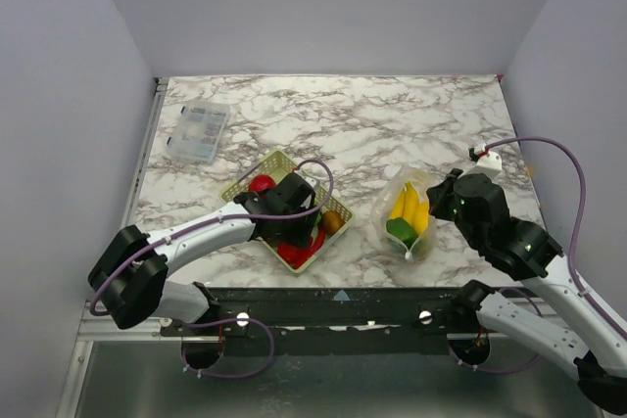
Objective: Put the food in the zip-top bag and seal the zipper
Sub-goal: Pick up the fake vegetable from the bin, then place the fake vegetable in the zipper food storage bag.
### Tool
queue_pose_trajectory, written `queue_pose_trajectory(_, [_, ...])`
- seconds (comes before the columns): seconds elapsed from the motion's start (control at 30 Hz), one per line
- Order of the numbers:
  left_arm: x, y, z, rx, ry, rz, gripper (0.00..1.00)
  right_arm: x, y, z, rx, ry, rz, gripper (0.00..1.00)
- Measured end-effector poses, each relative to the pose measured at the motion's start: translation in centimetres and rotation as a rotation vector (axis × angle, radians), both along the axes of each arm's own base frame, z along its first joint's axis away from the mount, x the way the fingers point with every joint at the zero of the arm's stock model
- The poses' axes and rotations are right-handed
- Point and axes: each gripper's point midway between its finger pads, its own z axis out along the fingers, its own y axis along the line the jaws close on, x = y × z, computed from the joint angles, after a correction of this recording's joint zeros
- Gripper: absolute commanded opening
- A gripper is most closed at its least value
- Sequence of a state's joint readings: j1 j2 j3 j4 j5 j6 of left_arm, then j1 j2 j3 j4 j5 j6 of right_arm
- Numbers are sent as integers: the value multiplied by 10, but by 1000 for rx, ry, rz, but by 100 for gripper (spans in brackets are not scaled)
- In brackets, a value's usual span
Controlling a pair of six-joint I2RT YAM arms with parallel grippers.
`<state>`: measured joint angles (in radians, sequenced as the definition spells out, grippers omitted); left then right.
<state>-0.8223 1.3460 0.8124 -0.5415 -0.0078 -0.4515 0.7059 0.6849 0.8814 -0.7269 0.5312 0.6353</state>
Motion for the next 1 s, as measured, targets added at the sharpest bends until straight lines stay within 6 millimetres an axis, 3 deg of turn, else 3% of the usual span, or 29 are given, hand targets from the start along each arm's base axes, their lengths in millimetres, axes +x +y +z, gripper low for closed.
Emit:
queue_pose_trajectory(0.13, [2, 2, 2, 19, -17, 0, 35, 0, 0, 0, 0, 0, 1, 1])
queue_pose_trajectory(0.27, [3, 7, 11, 16, -44, 3, 30, 0, 0, 0, 0, 0, 1, 1])
queue_pose_trajectory(0.4, [7, 3, 43, -60, -119, 7, 27, 0, 0, -1, -1, 1, 1, 1])
queue_pose_trajectory(0.57, [13, -6, 100, -211, -245, 6, 24, 0, 0, -1, 0, 1, 1, 1])
queue_pose_trajectory(0.73, [8, -12, 142, -355, -332, -19, 22, 0, 0, -1, -1, 2, 1, 1])
queue_pose_trajectory(1.0, [2, -18, 192, -531, -436, -62, 19, 0, 0, -1, 0, 1, 2, 1])
